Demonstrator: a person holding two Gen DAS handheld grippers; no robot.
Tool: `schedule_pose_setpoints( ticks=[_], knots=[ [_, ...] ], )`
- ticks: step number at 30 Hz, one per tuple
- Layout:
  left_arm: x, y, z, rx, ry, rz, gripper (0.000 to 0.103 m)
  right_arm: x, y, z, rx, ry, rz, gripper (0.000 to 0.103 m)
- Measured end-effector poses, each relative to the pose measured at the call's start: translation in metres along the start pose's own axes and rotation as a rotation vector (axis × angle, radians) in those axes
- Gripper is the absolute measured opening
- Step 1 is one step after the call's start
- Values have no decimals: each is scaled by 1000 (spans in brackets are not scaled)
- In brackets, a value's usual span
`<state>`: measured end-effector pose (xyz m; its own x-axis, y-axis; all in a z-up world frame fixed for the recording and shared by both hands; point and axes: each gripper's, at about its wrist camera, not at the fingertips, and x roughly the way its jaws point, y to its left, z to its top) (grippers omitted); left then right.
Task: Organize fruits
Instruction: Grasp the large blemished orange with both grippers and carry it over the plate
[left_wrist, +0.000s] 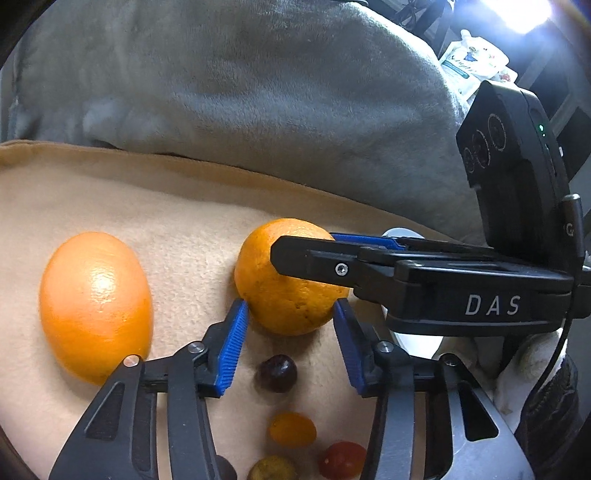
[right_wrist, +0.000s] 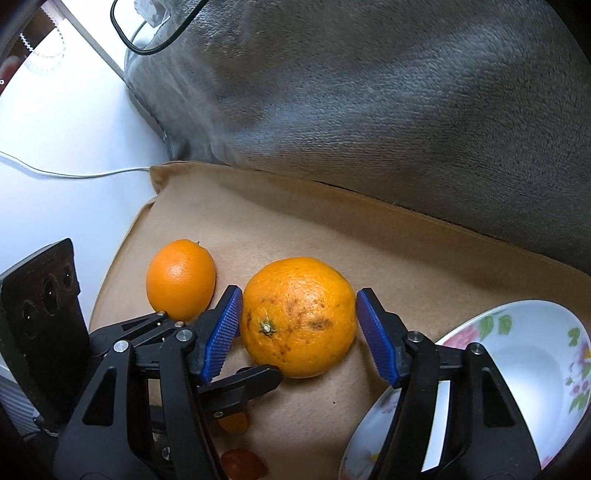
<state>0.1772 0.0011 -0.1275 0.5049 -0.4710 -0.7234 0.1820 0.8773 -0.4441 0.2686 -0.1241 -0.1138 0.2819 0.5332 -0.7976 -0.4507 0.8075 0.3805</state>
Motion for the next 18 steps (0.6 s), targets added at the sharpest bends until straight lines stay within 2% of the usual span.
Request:
schedule_pose_setpoints(
  ticks=[18],
  knots=[
    [-17, -24, 6, 34, -31, 30, 44, -15, 5, -7, 4, -41, -5, 64]
  ],
)
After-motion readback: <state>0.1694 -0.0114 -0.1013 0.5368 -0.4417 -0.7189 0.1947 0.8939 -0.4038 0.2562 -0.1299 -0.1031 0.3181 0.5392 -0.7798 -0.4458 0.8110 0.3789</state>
